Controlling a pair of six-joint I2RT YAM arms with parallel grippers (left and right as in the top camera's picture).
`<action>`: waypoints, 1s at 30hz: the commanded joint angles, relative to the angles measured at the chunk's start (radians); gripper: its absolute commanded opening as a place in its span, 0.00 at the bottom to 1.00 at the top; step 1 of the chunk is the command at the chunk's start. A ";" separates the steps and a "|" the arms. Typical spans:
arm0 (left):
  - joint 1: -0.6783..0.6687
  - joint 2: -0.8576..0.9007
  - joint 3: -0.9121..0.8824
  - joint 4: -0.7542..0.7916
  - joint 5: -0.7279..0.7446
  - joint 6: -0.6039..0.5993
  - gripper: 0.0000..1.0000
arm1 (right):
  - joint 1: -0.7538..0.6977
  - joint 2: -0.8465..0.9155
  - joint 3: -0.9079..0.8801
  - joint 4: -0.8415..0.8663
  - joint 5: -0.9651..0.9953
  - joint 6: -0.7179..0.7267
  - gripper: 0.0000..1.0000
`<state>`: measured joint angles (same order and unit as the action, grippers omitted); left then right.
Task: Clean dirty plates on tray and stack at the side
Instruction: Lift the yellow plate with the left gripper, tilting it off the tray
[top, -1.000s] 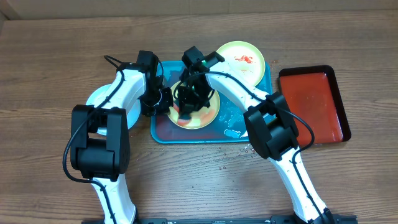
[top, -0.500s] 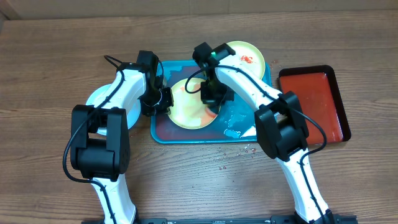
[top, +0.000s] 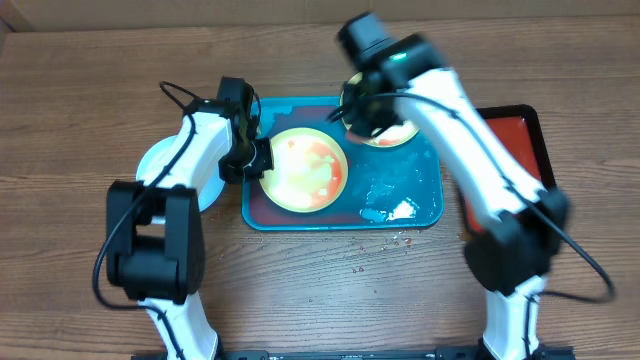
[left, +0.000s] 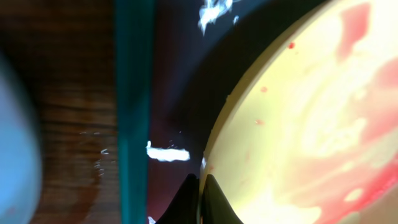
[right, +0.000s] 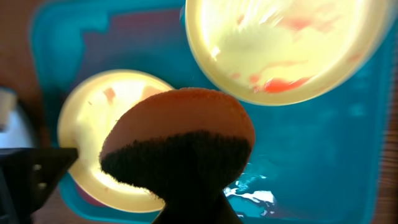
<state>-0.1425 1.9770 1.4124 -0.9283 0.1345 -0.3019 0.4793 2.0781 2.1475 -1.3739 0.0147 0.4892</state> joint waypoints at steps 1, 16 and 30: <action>-0.023 -0.108 0.004 -0.002 -0.102 0.034 0.04 | -0.095 -0.087 0.026 -0.003 0.006 -0.003 0.04; -0.286 -0.257 0.004 -0.026 -0.654 -0.023 0.04 | -0.318 -0.101 0.025 -0.059 0.006 -0.003 0.04; -0.542 -0.261 0.004 -0.040 -1.264 -0.097 0.04 | -0.352 -0.101 0.025 -0.080 0.010 -0.011 0.04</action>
<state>-0.6491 1.7466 1.4124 -0.9691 -0.8997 -0.3534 0.1326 1.9793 2.1654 -1.4582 0.0154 0.4862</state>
